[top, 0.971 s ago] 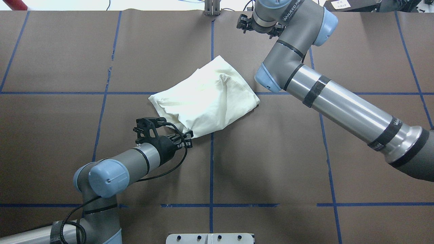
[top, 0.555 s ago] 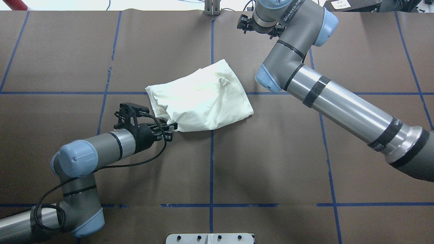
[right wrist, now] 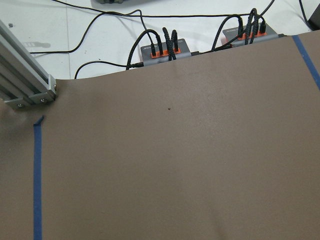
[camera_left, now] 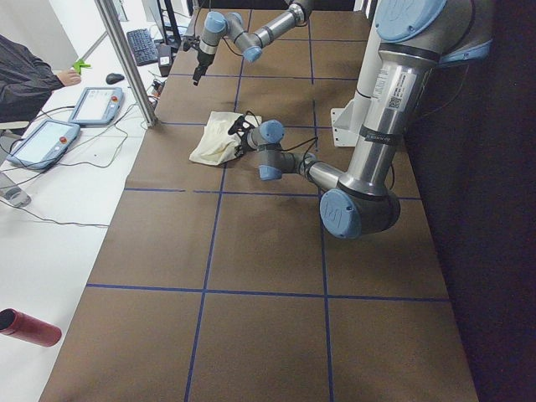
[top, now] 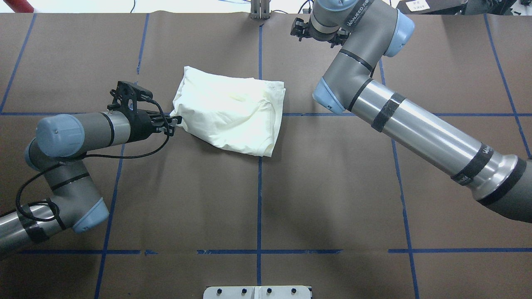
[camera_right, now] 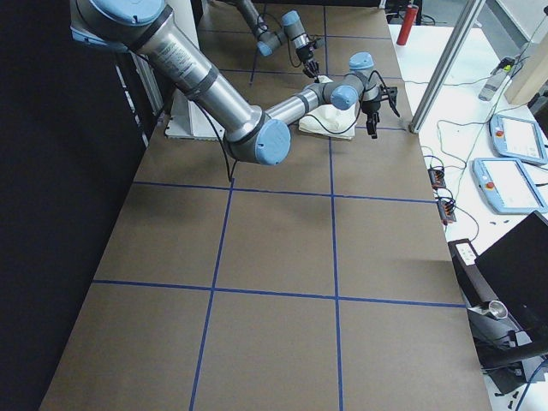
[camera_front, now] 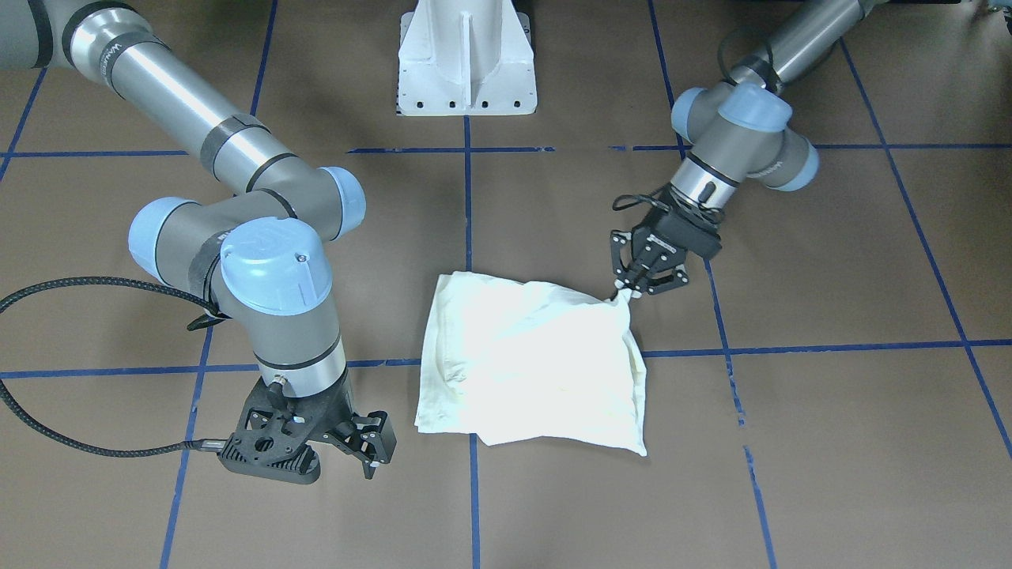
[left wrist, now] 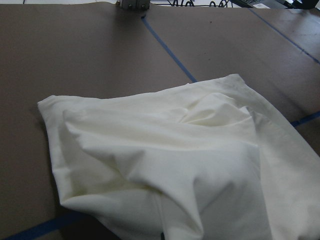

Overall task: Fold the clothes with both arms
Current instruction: 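Drag the bundle with the left gripper away from the robot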

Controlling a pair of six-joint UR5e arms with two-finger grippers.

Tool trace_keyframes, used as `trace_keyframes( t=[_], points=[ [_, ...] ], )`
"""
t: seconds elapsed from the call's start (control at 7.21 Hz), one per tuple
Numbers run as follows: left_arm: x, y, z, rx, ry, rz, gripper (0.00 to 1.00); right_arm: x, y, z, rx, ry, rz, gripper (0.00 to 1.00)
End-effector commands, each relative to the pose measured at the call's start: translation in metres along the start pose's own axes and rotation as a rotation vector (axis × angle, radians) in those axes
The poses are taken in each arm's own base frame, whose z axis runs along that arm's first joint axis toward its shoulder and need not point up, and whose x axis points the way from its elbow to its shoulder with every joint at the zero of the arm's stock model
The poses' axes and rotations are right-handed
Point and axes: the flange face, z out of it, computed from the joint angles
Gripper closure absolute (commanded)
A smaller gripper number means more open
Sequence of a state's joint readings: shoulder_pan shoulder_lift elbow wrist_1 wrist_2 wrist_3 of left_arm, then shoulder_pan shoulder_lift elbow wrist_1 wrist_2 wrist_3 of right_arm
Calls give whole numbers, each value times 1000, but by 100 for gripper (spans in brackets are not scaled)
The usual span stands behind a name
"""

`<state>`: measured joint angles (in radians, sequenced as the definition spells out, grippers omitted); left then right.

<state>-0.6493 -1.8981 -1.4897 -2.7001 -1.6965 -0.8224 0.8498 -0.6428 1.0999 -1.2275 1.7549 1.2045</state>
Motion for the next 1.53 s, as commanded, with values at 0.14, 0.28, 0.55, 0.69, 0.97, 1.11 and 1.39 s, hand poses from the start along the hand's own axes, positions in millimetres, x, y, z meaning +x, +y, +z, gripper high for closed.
trace_keyframes(
  t=[0.14,0.28,0.55,0.69,0.97,1.11,1.39],
  points=[
    [-20,9,0,-78,22,6,100,1,-1,0,1,1,2,0],
    [-25,9,-2,-83,23,4,99,0,0,0,0,0,1,0],
    [-38,-8,-9,-56,3,0,0,2,-1,1,0,3,3,0],
    [-44,-23,-15,-28,-5,14,0,2,-1,1,0,3,3,0],
    [-45,-50,-24,30,23,126,0,2,0,-1,2,-1,3,0],
    [-47,-54,-23,67,46,191,0,5,0,1,1,1,4,0],
    [-49,-46,3,80,148,229,0,5,0,1,1,1,6,0]
  ],
)
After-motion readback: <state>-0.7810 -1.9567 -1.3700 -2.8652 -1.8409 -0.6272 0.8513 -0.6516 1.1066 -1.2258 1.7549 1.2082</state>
